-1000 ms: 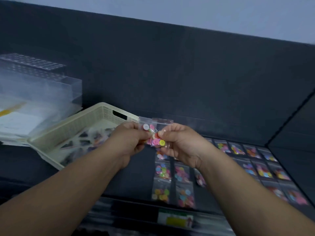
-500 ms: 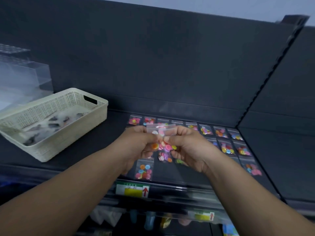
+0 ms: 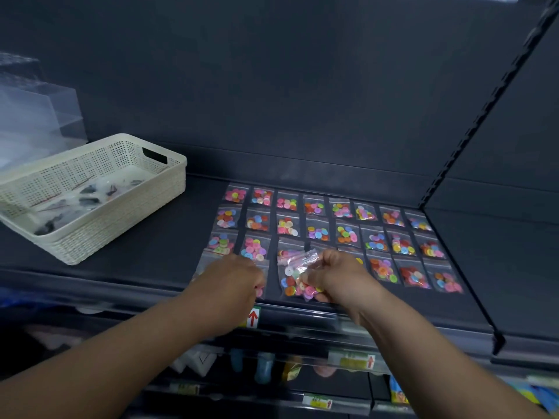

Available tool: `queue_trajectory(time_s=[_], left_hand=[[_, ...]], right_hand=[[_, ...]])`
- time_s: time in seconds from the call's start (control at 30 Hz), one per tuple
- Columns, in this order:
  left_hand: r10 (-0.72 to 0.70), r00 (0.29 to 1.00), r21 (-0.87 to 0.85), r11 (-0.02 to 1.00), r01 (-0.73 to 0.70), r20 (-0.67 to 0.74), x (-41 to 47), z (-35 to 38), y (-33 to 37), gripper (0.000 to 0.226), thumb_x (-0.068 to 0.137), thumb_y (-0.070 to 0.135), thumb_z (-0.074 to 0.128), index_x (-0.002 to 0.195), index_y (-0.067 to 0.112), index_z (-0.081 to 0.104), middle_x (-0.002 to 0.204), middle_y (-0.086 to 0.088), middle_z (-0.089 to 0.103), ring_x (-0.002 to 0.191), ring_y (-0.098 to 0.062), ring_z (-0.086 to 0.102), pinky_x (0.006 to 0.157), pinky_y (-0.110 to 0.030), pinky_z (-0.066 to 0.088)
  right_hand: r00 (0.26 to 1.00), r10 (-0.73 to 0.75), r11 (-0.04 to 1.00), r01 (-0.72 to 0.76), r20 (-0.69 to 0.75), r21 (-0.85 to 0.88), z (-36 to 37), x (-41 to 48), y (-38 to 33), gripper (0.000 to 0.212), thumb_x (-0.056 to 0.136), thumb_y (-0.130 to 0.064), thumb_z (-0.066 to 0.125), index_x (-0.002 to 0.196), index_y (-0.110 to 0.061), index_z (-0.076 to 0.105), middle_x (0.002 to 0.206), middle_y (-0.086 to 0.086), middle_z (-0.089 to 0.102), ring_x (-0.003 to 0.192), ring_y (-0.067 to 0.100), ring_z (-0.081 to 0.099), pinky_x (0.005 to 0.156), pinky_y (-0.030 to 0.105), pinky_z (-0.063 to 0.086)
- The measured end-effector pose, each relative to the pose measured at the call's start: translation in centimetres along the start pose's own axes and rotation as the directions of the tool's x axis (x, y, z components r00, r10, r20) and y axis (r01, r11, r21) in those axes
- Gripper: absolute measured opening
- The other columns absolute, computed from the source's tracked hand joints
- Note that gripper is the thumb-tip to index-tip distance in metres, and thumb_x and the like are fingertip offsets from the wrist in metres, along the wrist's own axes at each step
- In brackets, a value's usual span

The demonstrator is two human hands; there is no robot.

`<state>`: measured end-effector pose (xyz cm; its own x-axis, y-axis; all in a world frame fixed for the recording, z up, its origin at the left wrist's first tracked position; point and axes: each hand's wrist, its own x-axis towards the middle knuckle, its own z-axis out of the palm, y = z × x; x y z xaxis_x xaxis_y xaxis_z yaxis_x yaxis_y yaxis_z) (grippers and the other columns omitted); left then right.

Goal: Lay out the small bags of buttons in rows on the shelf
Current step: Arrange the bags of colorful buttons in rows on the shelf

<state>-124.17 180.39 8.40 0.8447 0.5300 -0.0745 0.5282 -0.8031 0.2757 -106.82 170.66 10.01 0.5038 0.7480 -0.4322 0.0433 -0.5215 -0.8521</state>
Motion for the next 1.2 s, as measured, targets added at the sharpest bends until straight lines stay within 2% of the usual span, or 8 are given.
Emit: queue_trajectory(time_s=[0.27, 0.57, 0.73, 0.8, 0.93, 1.03, 1.13, 1.2], left_hand=[[0.014, 1.0, -0.01, 1.0, -0.014, 0.021, -0.4, 0.3, -0.1, 0.024, 0.096, 0.025, 0.039, 0.096, 0.021, 0.063, 0.099, 0.008, 0.055, 0.092, -0.011, 0.046, 0.085, -0.034, 0.044], [0.048, 0.998, -0.012, 0.999, -0.049, -0.027, -0.3, -0.1, 0.2, 0.024, 0.096, 0.027, 0.041, 0.103, 0.02, 0.063, 0.103, 0.008, 0.057, 0.095, -0.01, 0.047, 0.088, -0.03, 0.043], [0.073, 0.996, -0.034, 0.997, -0.074, -0.044, 0.0, -0.5, 0.9, 0.031, 0.097, 0.029, 0.043, 0.125, 0.023, 0.056, 0.123, 0.008, 0.053, 0.112, -0.011, 0.045, 0.099, -0.029, 0.038], [0.094, 0.994, -0.033, 0.995, -0.096, -0.049, 0.1, -0.6, 1.4, 0.036, 0.097, 0.03, 0.044, 0.132, 0.024, 0.051, 0.128, 0.009, 0.05, 0.117, -0.011, 0.043, 0.102, -0.028, 0.035], [0.151, 0.987, -0.023, 0.988, -0.152, -0.059, 0.5, -0.4, 2.3, 0.034, 0.098, 0.027, 0.043, 0.13, 0.022, 0.053, 0.129, 0.008, 0.05, 0.117, -0.011, 0.042, 0.105, -0.022, 0.029], [0.188, 0.982, -0.013, 0.982, -0.188, -0.025, 0.9, -0.1, 2.9, 0.031, 0.098, 0.027, 0.041, 0.124, 0.019, 0.056, 0.127, 0.006, 0.051, 0.116, -0.013, 0.041, 0.106, -0.029, 0.031], [0.21, 0.977, 0.007, 0.978, -0.21, 0.026, 1.2, 0.2, 3.6, 0.036, 0.099, 0.033, 0.037, 0.132, 0.021, 0.051, 0.137, 0.007, 0.044, 0.122, -0.013, 0.035, 0.106, -0.027, 0.026], [0.216, 0.975, 0.038, 0.975, -0.218, 0.057, 1.4, 0.4, 3.9, 0.04, 0.1, 0.036, 0.035, 0.136, 0.023, 0.047, 0.143, 0.007, 0.038, 0.127, -0.013, 0.03, 0.108, -0.027, 0.02]], right_hand=[[0.999, -0.031, 0.992, 0.028, -0.021, -0.122, 0.5, 0.0, 0.1, 0.012, 0.08, -0.003, 0.069, 0.087, -0.01, 0.062, 0.074, 0.004, 0.062, 0.054, 0.011, 0.05, 0.041, 0.015, 0.04], [0.999, -0.036, 0.966, 0.03, -0.018, -0.258, 0.1, 0.0, 0.1, 0.018, 0.077, -0.006, 0.072, 0.092, -0.01, 0.064, 0.085, 0.008, 0.068, 0.061, 0.013, 0.054, 0.055, 0.025, 0.046], [1.0, -0.01, 0.985, 0.009, -0.005, -0.173, -0.6, -0.3, 0.0, 0.017, 0.079, -0.007, 0.072, 0.093, -0.01, 0.064, 0.09, 0.011, 0.07, 0.071, 0.017, 0.06, 0.055, 0.025, 0.047], [1.0, 0.006, 0.99, -0.005, 0.005, -0.139, -1.0, -0.5, -0.1, 0.017, 0.079, -0.005, 0.071, 0.094, -0.01, 0.064, 0.084, 0.008, 0.068, 0.064, 0.014, 0.057, 0.049, 0.021, 0.044], [1.0, 0.024, 0.995, -0.023, 0.014, -0.097, -2.0, -0.7, -0.1, 0.013, 0.084, -0.004, 0.065, 0.095, -0.008, 0.062, 0.082, 0.006, 0.065, 0.06, 0.011, 0.054, 0.047, 0.021, 0.042], [1.0, 0.01, 0.997, -0.011, -0.013, -0.07, -2.8, -0.7, -0.1, 0.009, 0.088, -0.005, 0.059, 0.097, -0.005, 0.062, 0.084, 0.008, 0.066, 0.062, 0.012, 0.053, 0.051, 0.023, 0.044], [0.998, -0.025, 0.999, 0.022, -0.056, -0.039, -3.5, -0.7, 0.0, 0.005, 0.091, -0.005, 0.057, 0.095, -0.004, 0.061, 0.076, 0.007, 0.067, 0.058, 0.014, 0.051, 0.049, 0.025, 0.045], [0.994, -0.051, 0.996, 0.044, -0.093, -0.077, -3.8, -0.6, 0.2, 0.003, 0.091, -0.005, 0.058, 0.091, -0.005, 0.061, 0.076, 0.007, 0.067, 0.063, 0.018, 0.055, 0.057, 0.03, 0.049]])
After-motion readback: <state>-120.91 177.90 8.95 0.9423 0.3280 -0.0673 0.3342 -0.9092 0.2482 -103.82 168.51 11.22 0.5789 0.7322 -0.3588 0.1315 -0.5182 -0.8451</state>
